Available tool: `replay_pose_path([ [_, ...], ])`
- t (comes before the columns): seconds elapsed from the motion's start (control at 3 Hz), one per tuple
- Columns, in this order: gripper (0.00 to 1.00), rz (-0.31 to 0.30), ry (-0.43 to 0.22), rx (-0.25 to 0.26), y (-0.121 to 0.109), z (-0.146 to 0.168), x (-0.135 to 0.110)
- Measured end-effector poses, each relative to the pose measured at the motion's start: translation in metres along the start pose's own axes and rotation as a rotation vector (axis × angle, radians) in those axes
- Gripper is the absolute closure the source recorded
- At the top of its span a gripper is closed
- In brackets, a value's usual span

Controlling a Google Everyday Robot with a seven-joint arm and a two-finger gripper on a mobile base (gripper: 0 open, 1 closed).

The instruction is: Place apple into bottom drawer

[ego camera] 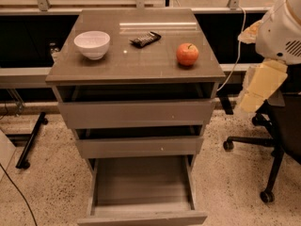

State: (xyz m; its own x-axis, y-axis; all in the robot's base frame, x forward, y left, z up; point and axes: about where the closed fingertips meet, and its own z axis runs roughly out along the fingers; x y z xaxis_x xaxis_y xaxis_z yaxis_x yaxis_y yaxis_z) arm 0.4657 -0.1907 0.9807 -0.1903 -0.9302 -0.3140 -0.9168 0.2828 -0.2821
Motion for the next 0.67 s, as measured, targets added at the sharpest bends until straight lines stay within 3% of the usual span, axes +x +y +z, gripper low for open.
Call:
replay_pose_path([
  [0.33,0.0,0.002,-0.086,-0.005,-0.019,0.023,-0.025],
  [0.67,0.0,0.006,-0.126,-0.02,-0.032,0.04,-0.034],
])
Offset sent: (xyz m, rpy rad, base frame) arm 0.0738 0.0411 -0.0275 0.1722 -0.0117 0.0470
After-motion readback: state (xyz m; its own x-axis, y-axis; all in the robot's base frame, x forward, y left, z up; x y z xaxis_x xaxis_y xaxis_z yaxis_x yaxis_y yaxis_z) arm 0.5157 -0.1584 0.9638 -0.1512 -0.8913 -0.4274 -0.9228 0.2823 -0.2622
